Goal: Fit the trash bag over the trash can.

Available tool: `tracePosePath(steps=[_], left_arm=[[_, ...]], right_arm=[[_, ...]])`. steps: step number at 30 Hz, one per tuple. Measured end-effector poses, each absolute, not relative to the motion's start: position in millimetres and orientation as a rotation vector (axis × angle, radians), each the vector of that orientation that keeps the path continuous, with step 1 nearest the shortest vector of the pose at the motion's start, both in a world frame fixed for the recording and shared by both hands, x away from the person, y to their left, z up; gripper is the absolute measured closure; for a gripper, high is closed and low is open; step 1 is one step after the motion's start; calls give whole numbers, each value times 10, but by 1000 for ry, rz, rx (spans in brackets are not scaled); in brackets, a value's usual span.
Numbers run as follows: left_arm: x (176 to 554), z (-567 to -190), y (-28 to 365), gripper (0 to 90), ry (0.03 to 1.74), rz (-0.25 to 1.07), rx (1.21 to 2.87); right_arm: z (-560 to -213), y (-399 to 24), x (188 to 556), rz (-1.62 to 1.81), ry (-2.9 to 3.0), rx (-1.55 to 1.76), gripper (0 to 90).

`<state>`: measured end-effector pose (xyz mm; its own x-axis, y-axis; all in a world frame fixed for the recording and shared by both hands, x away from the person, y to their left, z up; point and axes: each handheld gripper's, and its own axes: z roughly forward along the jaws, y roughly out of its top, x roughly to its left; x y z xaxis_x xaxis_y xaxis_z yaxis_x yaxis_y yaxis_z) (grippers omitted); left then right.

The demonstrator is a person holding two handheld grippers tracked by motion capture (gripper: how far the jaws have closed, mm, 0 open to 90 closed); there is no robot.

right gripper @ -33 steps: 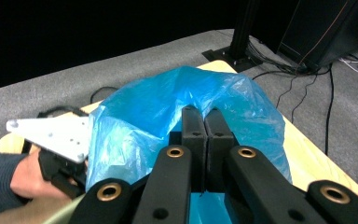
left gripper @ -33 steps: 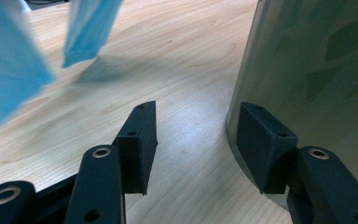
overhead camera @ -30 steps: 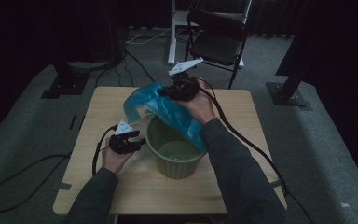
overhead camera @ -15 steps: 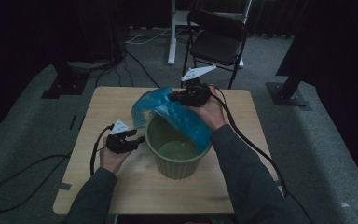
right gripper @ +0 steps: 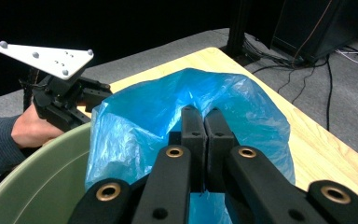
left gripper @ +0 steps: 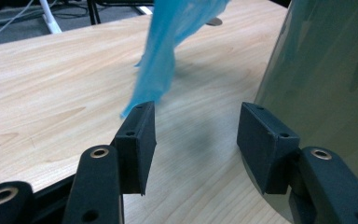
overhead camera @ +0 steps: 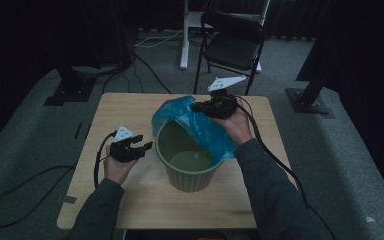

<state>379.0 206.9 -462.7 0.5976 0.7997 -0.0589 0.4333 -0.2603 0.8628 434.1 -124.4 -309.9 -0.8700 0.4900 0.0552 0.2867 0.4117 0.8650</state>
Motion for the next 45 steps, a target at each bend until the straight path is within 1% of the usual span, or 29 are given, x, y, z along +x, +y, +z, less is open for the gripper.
tracePosePath(steps=[12, 20, 22, 24, 26, 27, 28, 30, 32, 33, 37, 45], left_arm=[[3916, -4483, 1990, 450, 1003, 540, 1853], [4008, -4403, 1990, 442, 1050, 599, 1797], [4009, -4368, 2039, 446, 1077, 621, 1760], [4006, -4338, 2069, 467, 1090, 637, 1748], [4001, -4322, 2083, 530, 1094, 642, 1741], [4001, -4322, 2083, 530, 1094, 642, 1741], [3965, -4257, 2114, 630, 1091, 677, 1714], [3943, -4206, 2133, 705, 1086, 694, 1703], [3938, -4187, 2141, 754, 1087, 700, 1695], [3933, -4168, 2152, 754, 1091, 702, 1687], [3922, -4127, 2201, 808, 1109, 713, 1651], [3893, -4085, 2246, 821, 1115, 718, 1625]], right_arm=[[-3072, -1314, 4320, 1570, 2464, 678, 892], [-3116, -1171, 4339, 1602, 2498, 651, 892], [-3126, -1098, 4334, 1606, 2516, 636, 892], [-3126, -1054, 4334, 1613, 2524, 621, 892], [-3123, -1028, 4337, 1617, 2526, 618, 892], [-3118, -1003, 4338, 1620, 2526, 613, 892], [-3098, -949, 4341, 1640, 2526, 601, 892], [-3071, -900, 4348, 1654, 2524, 587, 892], [-3048, -855, 4357, 1660, 2520, 579, 892], [-3048, -855, 4357, 1660, 2520, 579, 892], [-3007, -756, 4380, 1665, 2517, 567, 891], [-2944, -620, 4438, 1676, 2507, 549, 887]])
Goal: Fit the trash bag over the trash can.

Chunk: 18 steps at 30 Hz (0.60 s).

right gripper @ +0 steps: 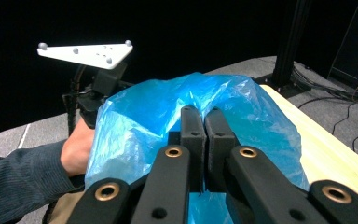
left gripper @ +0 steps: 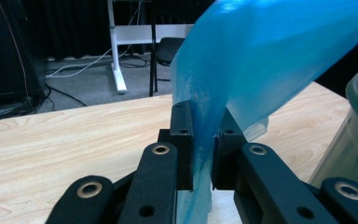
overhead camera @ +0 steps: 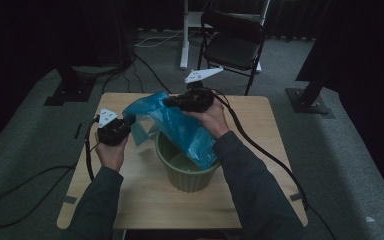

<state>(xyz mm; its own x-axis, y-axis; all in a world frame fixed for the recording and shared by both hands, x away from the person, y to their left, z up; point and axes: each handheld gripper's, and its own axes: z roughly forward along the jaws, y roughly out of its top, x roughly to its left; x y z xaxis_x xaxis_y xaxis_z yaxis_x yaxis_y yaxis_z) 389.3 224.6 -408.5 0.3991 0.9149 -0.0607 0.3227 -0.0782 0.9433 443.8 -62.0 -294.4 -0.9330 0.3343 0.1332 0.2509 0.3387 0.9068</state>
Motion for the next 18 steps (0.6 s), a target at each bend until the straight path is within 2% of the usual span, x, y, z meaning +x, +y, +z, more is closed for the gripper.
tracePosePath(steps=[5, 18], left_arm=[[3855, -4033, 2219, 851, 1089, 717, 1619], [3759, -3857, 2008, 893, 958, 703, 1633]], right_arm=[[-2959, -629, 4385, 1591, 2530, 515, 879], [-3176, -1090, 4264, 1567, 2532, 547, 849]])
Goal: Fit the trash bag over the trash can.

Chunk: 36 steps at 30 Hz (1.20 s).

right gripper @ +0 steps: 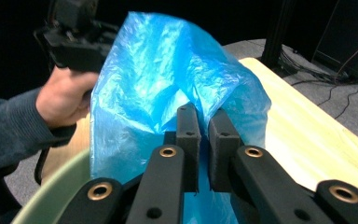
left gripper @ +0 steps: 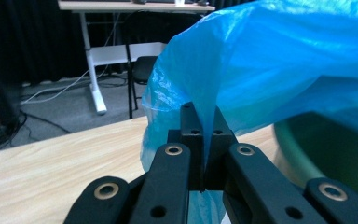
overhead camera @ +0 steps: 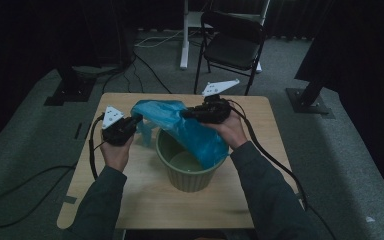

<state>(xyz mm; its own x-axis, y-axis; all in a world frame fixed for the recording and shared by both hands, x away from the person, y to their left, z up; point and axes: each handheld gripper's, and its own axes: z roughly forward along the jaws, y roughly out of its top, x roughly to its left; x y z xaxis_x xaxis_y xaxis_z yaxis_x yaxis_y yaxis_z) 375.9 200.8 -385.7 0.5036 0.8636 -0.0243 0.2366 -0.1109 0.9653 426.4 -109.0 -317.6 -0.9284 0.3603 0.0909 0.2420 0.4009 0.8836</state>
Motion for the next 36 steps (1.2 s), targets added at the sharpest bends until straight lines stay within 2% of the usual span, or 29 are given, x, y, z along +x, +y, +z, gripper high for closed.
tracePosePath(steps=[5, 10, 14, 22, 32, 36], left_arm=[[3731, -3806, 1902, 893, 900, 691, 1657], [3709, -3762, 1818, 893, 857, 689, 1671], [3696, -3731, 1763, 893, 834, 691, 1682], [3682, -3707, 1626, 893, 794, 688, 1702], [3636, -3674, 1496, 893, 745, 686, 1716], [3599, -3661, 1470, 893, 727, 695, 1723]], right_arm=[[-3272, -1233, 4240, 1527, 2527, 575, 807], [-3291, -1345, 4198, 1495, 2513, 580, 662], [-3217, -1426, 4141, 1502, 2472, 565, 589], [-3039, -1467, 4107, 1571, 2399, 563, 555], [-3151, -1152, 4090, 1527, 2481, 508, 558], [-3166, -1103, 4124, 1493, 2470, 529, 533]])
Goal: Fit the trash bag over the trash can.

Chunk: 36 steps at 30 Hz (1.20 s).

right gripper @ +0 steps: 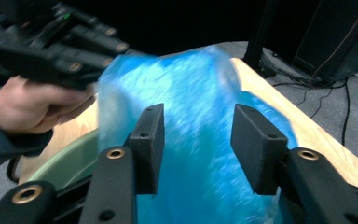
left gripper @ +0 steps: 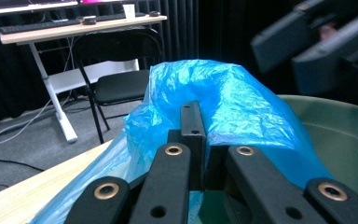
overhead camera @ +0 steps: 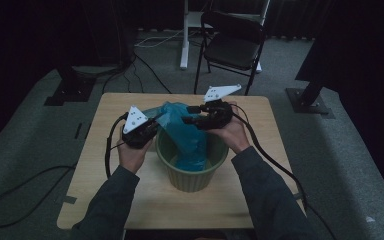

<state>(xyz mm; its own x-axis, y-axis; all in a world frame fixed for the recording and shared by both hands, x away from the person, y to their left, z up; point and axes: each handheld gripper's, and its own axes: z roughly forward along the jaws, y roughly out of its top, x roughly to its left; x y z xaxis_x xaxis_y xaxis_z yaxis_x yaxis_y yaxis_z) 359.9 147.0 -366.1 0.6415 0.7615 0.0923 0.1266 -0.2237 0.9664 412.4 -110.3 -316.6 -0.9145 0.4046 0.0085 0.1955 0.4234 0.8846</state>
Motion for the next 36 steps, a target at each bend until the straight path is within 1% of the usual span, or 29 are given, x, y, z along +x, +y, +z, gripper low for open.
tracePosePath(steps=[2, 5, 8, 12, 13, 14, 17, 19, 20, 21, 23, 31, 36], left_arm=[[3575, -3664, 1454, 893, 714, 692, 1728], [3548, -3670, 1433, 892, 698, 685, 1730], [3530, -3677, 1406, 891, 688, 685, 1737], [3517, -3682, 1394, 888, 682, 684, 1740], [3510, -3681, 1395, 887, 682, 682, 1738], [3506, -3680, 1397, 886, 681, 682, 1735], [3500, -3675, 1398, 876, 681, 680, 1734], [3496, -3678, 1395, 859, 681, 679, 1733], [3493, -3680, 1395, 848, 683, 679, 1733], [3492, -3682, 1396, 837, 683, 682, 1734], [3484, -3692, 1406, 813, 687, 682, 1738], [3396, -3776, 1533, 777, 698, 701, 1783], [3364, -3778, 1622, 753, 715, 706, 1782]], right_arm=[[-3142, -1116, 4171, 1501, 2458, 548, 517], [-3137, -1120, 4240, 1527, 2504, 573, 436], [-3186, -1083, 4240, 1507, 2542, 556, 398], [-3237, -1046, 4208, 1499, 2572, 522, 370], [-3241, -1039, 4202, 1495, 2575, 513, 384], [-3246, -1032, 4197, 1489, 2585, 499, 415], [-3255, -1025, 4185, 1461, 2609, 469, 637], [-3260, -1020, 4173, 1435, 2611, 456, 769], [-3263, -1022, 4171, 1433, 2616, 443, 826], [-3265, -1023, 4165, 1429, 2615, 440, 864], [-3267, -1037, 4153, 1422, 2609, 436, 896], [-3309, -1220, 4073, 1402, 2588, 432, 900], [-3331, -1311, 4021, 1404, 2579, 419, 900]])
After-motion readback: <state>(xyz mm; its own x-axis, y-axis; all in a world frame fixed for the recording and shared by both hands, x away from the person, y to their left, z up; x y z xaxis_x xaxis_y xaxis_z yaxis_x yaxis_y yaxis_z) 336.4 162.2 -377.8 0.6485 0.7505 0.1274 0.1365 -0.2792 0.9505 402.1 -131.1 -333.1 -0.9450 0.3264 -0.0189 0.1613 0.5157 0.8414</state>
